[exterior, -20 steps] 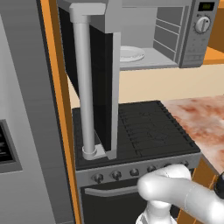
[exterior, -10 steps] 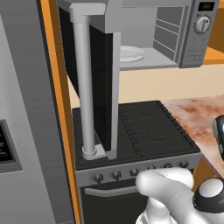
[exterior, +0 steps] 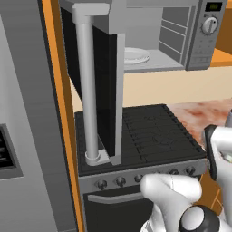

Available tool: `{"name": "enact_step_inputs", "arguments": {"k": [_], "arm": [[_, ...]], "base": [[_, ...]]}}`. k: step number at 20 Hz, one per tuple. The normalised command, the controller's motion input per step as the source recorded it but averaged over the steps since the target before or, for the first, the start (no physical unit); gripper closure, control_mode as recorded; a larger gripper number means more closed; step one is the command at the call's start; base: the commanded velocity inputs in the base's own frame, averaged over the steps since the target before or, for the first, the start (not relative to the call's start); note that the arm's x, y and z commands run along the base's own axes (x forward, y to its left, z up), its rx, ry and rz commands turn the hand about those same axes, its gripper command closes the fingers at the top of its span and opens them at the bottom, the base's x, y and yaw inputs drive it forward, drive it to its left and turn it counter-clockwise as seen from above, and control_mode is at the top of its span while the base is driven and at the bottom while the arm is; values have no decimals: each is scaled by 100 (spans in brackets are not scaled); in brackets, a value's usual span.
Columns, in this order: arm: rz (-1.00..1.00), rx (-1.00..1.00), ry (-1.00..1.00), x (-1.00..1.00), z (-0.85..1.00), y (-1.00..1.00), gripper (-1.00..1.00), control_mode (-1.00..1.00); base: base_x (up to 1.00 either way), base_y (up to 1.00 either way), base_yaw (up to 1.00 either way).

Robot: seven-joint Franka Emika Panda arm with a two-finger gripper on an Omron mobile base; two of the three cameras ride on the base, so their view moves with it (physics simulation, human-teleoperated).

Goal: Pick the marshmallow from the counter and place it in the microwave. Then turn on the microwave.

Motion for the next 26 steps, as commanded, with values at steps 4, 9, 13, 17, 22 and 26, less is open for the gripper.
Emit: {"name": "enact_step_inputs", "arguments": {"k": [4,9,13,17,22,26], "arm": [[24,-8,0,19,22,42,100,-100],[24,-8,0,18,25,34,100,-100],[24,-8,0,14,25,30,100,-100],[24,-7,0,8,28,22,100,-100],[23,-6,0,5,30,17,100,-100],[24,-3,0,8,32,16,100,-100]], "base": [[0,0,0],[0,0,0],[0,0,0],[0,0,0],[0,0,0],[0,0,0]]}}
